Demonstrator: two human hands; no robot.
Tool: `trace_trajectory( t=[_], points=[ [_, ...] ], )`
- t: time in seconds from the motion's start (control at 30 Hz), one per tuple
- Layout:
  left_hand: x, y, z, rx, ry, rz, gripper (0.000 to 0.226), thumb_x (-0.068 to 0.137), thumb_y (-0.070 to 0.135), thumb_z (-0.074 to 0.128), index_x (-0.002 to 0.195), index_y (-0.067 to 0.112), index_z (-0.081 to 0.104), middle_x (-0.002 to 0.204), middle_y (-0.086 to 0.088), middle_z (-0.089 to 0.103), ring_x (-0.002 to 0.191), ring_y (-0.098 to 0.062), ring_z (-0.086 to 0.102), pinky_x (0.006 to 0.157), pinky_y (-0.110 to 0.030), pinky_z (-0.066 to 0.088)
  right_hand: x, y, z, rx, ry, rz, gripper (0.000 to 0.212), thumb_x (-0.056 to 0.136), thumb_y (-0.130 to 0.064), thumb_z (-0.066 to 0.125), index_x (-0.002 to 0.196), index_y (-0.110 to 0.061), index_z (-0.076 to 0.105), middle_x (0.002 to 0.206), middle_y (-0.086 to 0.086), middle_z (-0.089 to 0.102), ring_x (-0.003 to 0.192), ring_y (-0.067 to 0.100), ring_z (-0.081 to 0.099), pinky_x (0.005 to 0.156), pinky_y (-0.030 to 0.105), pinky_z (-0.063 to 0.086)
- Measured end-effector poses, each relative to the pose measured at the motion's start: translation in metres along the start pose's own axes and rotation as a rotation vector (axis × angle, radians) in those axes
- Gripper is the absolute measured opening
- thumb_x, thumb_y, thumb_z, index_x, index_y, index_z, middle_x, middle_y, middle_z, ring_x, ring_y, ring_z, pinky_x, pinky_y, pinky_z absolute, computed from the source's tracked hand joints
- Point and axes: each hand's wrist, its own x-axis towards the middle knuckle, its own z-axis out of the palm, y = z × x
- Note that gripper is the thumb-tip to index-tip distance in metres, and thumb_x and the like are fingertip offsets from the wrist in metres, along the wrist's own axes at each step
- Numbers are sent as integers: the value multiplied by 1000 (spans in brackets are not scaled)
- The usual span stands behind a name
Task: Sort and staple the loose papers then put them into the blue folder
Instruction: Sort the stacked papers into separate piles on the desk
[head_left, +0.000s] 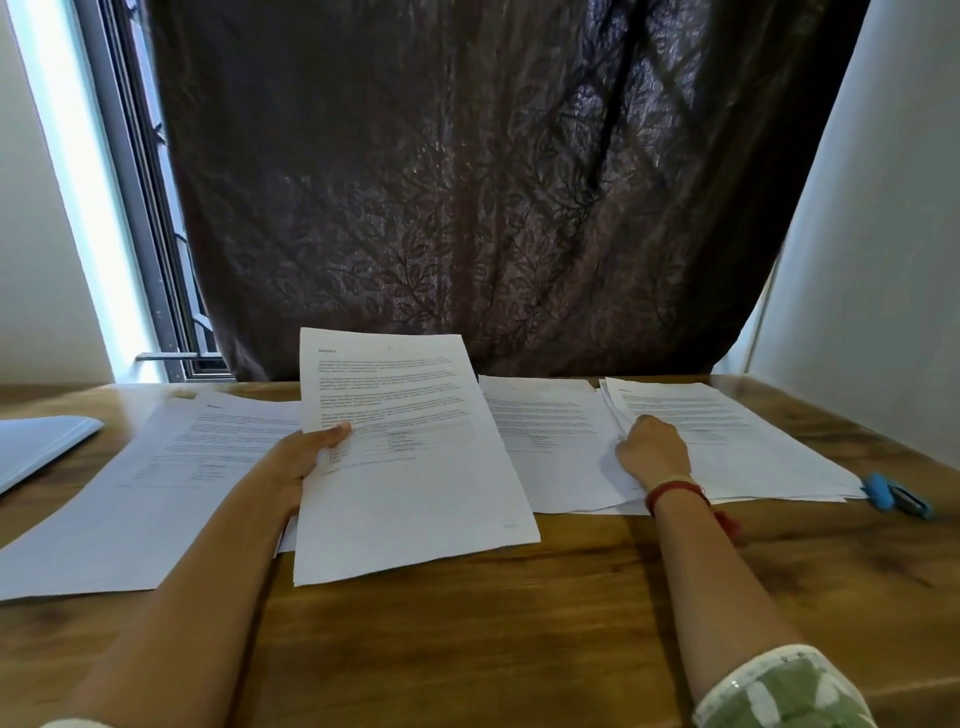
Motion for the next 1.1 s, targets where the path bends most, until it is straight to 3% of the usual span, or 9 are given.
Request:
trace_trajectory(
  t=[0.13, 0.2, 0.3, 0.43, 0.6, 0.83, 0.93, 1.03, 1.1],
  points=[
    [1, -1, 5, 23, -21, 38, 23, 94, 13, 60, 117, 17, 59, 114, -15, 70, 99, -35, 68, 60, -41, 61, -2, -10, -5, -171, 156, -83, 36, 97, -36, 52, 124, -12, 56, 125, 11, 60, 111, 27, 58, 94, 34, 48],
    [1, 0, 6, 19, -60, 56, 26, 94, 15, 60, 120, 18, 58, 117, -14, 69, 100, -34, 69, 62, -40, 60, -3, -23, -6, 96, 157, -160, 35, 96, -40, 53, 118, -14, 60, 121, 9, 62, 109, 27, 58, 94, 37, 47],
    [0, 0, 6, 16, -88, 65, 48, 86, 21, 65, 132, 17, 52, 126, -15, 65, 112, -38, 63, 71, -44, 60, -23, -54, -7, 755, -182, -107, 23, 93, -46, 56, 100, -24, 59, 111, 3, 62, 101, 20, 60, 88, 33, 51],
    [0, -2, 12, 10, -75, 68, 40, 91, 19, 63, 129, 16, 54, 123, -14, 66, 111, -38, 64, 74, -45, 59, -52, -80, 9, 777, -503, -110, 29, 84, -42, 70, 102, -26, 54, 106, -6, 58, 98, 16, 58, 69, 24, 48],
    [2, -2, 11, 37, -56, 76, 38, 91, 21, 64, 128, 19, 55, 122, -14, 67, 107, -37, 66, 77, -48, 58, -51, -82, 28, 775, -428, 8, 26, 78, -20, 80, 94, -15, 61, 105, 2, 66, 98, 24, 64, 88, 39, 55],
    [-2, -4, 15, 42, -78, 120, 43, 89, 26, 64, 130, 17, 54, 119, -14, 68, 107, -39, 66, 78, -52, 58, -46, -73, 29, 847, -311, 25, 18, 95, -24, 59, 82, -13, 66, 90, 2, 68, 89, 21, 64, 86, 34, 54],
    [-3, -1, 14, 36, -22, 147, 29, 93, 25, 61, 121, 17, 57, 116, -12, 69, 100, -33, 68, 71, -45, 60, -28, -64, 21, 756, -173, 40, 22, 100, -21, 47, 89, -12, 64, 97, 7, 65, 90, 24, 60, 87, 37, 51],
    [0, 4, 4, -44, 57, 135, 28, 92, 21, 63, 119, 16, 59, 123, -15, 65, 107, -35, 65, 90, -54, 53, -7, -40, 7, 763, -51, 213, 18, 97, -14, 44, 99, -6, 61, 108, 16, 64, 94, 31, 60, 88, 38, 52],
    [-4, 8, 0, -119, 115, 148, 17, 95, 16, 60, 112, 15, 59, 116, -15, 66, 101, -31, 65, 83, -50, 56, 0, -21, 5, 689, -29, 255, 22, 96, -13, 47, 112, -3, 59, 116, 18, 61, 100, 34, 59, 93, 40, 51]
  ],
)
